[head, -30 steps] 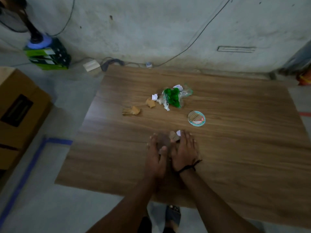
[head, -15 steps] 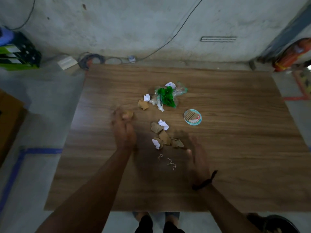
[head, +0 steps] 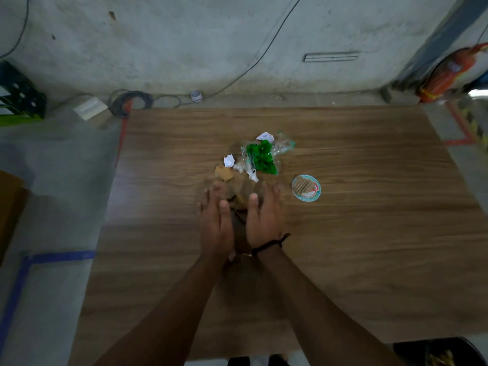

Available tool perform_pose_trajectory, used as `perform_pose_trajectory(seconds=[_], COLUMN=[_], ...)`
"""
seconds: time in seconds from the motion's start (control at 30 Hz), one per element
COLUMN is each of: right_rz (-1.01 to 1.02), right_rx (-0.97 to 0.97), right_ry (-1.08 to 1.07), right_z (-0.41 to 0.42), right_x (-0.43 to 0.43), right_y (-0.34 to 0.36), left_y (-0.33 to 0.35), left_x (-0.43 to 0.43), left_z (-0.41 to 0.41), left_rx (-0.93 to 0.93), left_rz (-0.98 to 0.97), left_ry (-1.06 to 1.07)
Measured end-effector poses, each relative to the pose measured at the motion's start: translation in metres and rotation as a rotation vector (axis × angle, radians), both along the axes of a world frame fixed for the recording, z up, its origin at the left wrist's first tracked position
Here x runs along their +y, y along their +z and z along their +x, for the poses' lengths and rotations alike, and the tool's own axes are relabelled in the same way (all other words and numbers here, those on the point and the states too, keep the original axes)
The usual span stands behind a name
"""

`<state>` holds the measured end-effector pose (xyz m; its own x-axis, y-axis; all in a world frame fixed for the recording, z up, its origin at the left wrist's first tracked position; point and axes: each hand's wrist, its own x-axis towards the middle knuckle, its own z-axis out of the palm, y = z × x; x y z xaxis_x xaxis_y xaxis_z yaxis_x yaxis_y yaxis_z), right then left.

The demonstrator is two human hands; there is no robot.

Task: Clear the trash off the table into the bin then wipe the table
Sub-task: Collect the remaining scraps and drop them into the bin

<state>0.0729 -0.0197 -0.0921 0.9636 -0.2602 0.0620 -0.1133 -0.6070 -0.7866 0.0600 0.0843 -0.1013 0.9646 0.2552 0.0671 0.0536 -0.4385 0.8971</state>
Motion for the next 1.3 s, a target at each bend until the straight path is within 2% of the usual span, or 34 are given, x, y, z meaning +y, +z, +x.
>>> perform_pose_trajectory(seconds=[0.1,0.23,0.33,0.47,0.57,0.63,0.83,0.97,1.1,1.23,1.3], right_rz=[0.072,0.098,-0.074,-0.341,-0.301,-0.311,-0.301,-0.248,-0.06,0.0,0.063], right_rx=[-0.098,-0.067,0.079,0.281,0.378,0.377,0.137,0.009,-0.007,-0.012,0.084], right_ry=[-0.074,-0.09,0.167,0.508,0.593,0.634,0.652,0.674,0.473,0.29,0.282], right_z=[0.023,0.091,0.147,0.188,0.19,0.181,0.12,0.08,0.064,0.072,0.078], right_x=[-0.038,-0.09,-0.097,-0.077,-0.067,-0.066,-0.085,-0.106,-0.128,-0.154,-0.156], right_y=[0.015,0.044,0.063,0.054,0.042,0.033,0.015,0.022,0.039,0.03,0.019], left_y=[0.004,0.008,0.016,0.019,0.012,0.005,0.013,0.022,0.026,0.009,0.004], left_x=[0.018,0.037,0.041,0.024,0.011,0.004,-0.003,0.005,0.011,0.009,0.0], left_z=[0.007,0.03,0.069,0.116,0.135,0.135,0.089,0.051,0.015,-0.012,-0.021], left_rx=[-0.004,0.044,0.089,0.167,0.305,0.334,0.209,0.075,-0.089,0.0,0.064], left_rz=[0.075,0.052,0.02,0.043,-0.059,-0.093,-0.038,0.113,0.083,0.152,0.151], left_ry=[0.084,0.094,-0.047,-0.236,-0.269,-0.274,-0.327,-0.332,-0.214,0.061,0.112])
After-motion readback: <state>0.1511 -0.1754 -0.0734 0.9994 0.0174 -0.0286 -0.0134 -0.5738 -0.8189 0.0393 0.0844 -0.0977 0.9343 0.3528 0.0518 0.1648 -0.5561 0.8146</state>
